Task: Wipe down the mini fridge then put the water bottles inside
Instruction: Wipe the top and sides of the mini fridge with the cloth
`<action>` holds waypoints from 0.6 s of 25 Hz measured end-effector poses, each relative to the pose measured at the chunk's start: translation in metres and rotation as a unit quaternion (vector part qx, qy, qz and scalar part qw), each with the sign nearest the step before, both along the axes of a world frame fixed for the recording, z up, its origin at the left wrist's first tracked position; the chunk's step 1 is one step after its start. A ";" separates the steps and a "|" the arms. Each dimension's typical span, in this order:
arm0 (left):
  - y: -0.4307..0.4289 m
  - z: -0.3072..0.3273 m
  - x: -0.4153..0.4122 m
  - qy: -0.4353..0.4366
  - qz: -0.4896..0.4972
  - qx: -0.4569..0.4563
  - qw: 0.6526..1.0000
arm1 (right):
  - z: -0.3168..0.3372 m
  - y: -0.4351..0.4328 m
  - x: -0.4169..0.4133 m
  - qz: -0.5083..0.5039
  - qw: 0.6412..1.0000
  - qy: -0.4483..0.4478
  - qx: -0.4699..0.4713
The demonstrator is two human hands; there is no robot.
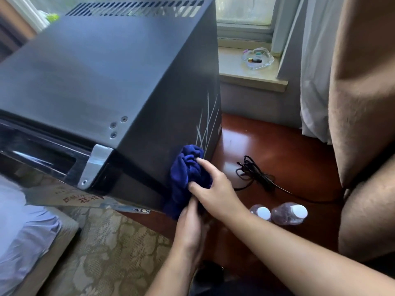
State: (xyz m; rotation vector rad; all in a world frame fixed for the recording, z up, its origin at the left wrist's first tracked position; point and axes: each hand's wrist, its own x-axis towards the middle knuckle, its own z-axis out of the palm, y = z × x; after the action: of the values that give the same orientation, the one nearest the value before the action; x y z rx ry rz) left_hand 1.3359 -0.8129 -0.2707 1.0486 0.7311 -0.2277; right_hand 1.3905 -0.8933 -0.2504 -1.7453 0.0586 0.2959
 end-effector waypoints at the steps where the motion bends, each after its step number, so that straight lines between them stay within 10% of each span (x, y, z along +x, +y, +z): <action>1: -0.001 0.002 0.002 -0.005 -0.009 0.012 1.000 | 0.002 -0.002 0.003 -0.007 1.000 -0.003 0.007; 7: 0.008 0.034 0.014 -0.145 -0.121 0.230 0.955 | 0.047 -0.003 0.031 -0.111 0.984 -0.089 0.106; 11: 0.012 0.057 0.010 -0.221 -0.080 0.127 0.964 | 0.067 0.003 0.033 -0.099 0.977 -0.143 0.122; 15: 0.008 0.042 0.002 -0.095 0.005 0.044 0.994 | 0.031 0.009 0.017 -0.080 0.989 -0.080 0.098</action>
State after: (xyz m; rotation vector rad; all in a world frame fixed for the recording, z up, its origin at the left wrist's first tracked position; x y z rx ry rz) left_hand 1.3382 -0.8045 -0.2287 1.1341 0.5776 -0.0851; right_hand 1.4074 -0.8843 -0.2190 -1.5535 0.0506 0.0420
